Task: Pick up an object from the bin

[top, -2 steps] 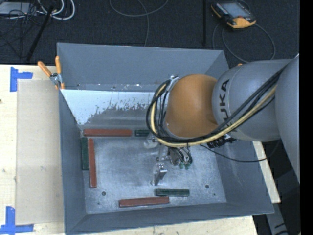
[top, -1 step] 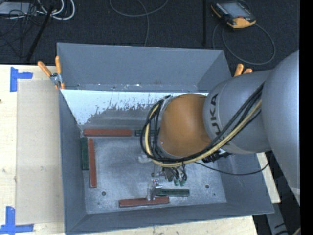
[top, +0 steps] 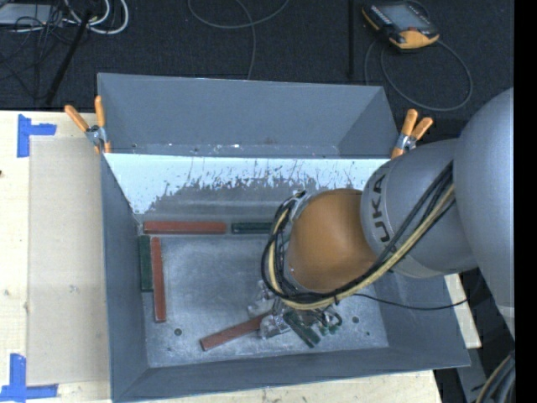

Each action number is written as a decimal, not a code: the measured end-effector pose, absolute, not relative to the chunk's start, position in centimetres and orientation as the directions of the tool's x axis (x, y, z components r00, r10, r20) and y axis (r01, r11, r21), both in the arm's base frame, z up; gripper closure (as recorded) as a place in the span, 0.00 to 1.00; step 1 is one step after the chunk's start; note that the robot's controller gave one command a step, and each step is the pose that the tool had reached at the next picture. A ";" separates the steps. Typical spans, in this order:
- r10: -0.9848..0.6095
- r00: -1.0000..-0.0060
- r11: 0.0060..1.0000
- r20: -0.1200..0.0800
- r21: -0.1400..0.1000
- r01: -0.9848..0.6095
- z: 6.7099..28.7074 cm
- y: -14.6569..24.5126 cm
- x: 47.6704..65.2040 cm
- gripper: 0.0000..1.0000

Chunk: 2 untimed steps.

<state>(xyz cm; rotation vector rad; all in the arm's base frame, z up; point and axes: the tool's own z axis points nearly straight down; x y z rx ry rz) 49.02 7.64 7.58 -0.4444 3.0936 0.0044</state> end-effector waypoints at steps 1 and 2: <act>-0.281 -0.960 0.960 -0.017 0.001 -0.281 7.6 7.6 49.0 1.00; -0.337 -0.941 0.941 0.000 0.001 -0.337 21.0 10.0 49.0 1.00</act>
Offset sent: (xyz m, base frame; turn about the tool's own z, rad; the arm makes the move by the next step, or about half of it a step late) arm -0.0003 0.0236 0.1346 -0.0626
